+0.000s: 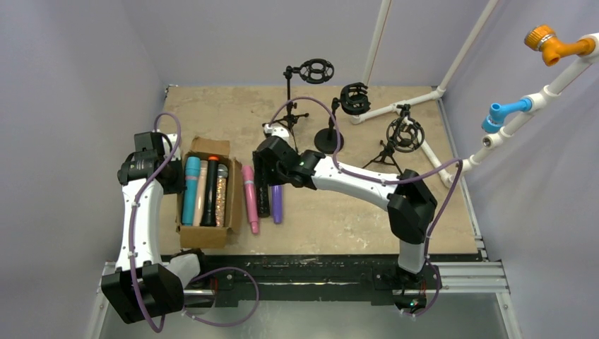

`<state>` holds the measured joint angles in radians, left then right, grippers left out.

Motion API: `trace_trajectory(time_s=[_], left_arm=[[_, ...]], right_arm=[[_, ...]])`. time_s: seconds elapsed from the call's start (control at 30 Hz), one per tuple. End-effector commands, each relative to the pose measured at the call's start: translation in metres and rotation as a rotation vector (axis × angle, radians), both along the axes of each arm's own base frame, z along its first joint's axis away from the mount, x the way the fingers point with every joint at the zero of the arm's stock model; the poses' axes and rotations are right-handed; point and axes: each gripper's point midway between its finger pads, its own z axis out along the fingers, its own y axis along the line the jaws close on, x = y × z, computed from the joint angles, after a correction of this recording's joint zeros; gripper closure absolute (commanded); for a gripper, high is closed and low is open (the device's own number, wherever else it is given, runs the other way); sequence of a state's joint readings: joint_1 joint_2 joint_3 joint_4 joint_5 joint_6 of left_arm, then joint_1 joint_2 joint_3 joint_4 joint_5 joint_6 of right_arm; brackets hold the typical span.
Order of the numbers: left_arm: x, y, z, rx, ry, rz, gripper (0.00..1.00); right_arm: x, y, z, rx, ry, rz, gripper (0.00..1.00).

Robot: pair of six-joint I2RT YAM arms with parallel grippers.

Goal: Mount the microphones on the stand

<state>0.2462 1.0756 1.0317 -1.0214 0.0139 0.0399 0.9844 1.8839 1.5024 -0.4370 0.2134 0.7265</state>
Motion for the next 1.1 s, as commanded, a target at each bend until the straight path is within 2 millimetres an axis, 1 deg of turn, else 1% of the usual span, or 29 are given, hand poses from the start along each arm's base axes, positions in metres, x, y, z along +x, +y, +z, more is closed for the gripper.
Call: trace_trajectory(time_s=[0.0,0.03,0.1,0.13,0.17,0.2,0.27,0.4,0.53,0.57,0.6,0.8,0.97,1.07], left_arm=[[0.009,-0.002,0.013,-0.013,-0.060,0.011,1.00],[0.009,-0.002,0.014,-0.012,-0.061,0.012,1.00],[0.007,-0.002,0.014,-0.014,-0.059,0.012,1.00],[0.008,-0.002,0.014,-0.014,-0.061,0.014,1.00],[0.007,-0.003,0.014,-0.015,-0.061,0.014,1.00],[0.007,-0.002,0.014,-0.014,-0.061,0.017,1.00],[0.006,-0.003,0.014,-0.016,-0.060,0.020,1.00],[0.006,-0.003,0.015,-0.017,-0.061,0.019,1.00],[0.006,-0.003,0.015,-0.018,-0.061,0.018,1.00],[0.006,-0.003,0.014,-0.018,-0.060,0.019,1.00],[0.006,-0.003,0.014,-0.018,-0.060,0.018,1.00],[0.006,-0.004,0.015,-0.021,-0.060,0.017,1.00],[0.006,-0.004,0.016,-0.024,-0.064,0.015,1.00],[0.006,-0.006,0.016,-0.030,-0.065,0.011,1.00]], right_arm=[[0.000,0.020,0.089,0.101,-0.163,-0.034,0.32],[-0.004,0.029,0.098,0.114,-0.171,-0.015,0.32],[-0.011,0.049,0.110,0.138,-0.163,0.033,0.32],[-0.015,0.061,0.111,0.149,-0.150,0.061,0.32],[-0.019,0.075,0.116,0.176,-0.134,0.095,0.32],[-0.023,0.085,0.115,0.188,-0.116,0.123,0.33],[-0.029,0.105,0.107,0.199,-0.077,0.169,0.33],[-0.038,0.133,0.092,0.195,-0.044,0.221,0.36],[-0.039,0.149,0.076,0.183,-0.020,0.244,0.36],[-0.039,0.152,0.068,0.174,-0.011,0.245,0.36],[-0.039,0.154,0.063,0.172,-0.005,0.248,0.36],[-0.045,0.170,0.045,0.206,0.046,0.266,0.36],[-0.049,0.181,0.029,0.214,0.087,0.281,0.41],[-0.049,0.185,0.018,0.212,0.098,0.275,0.42]])
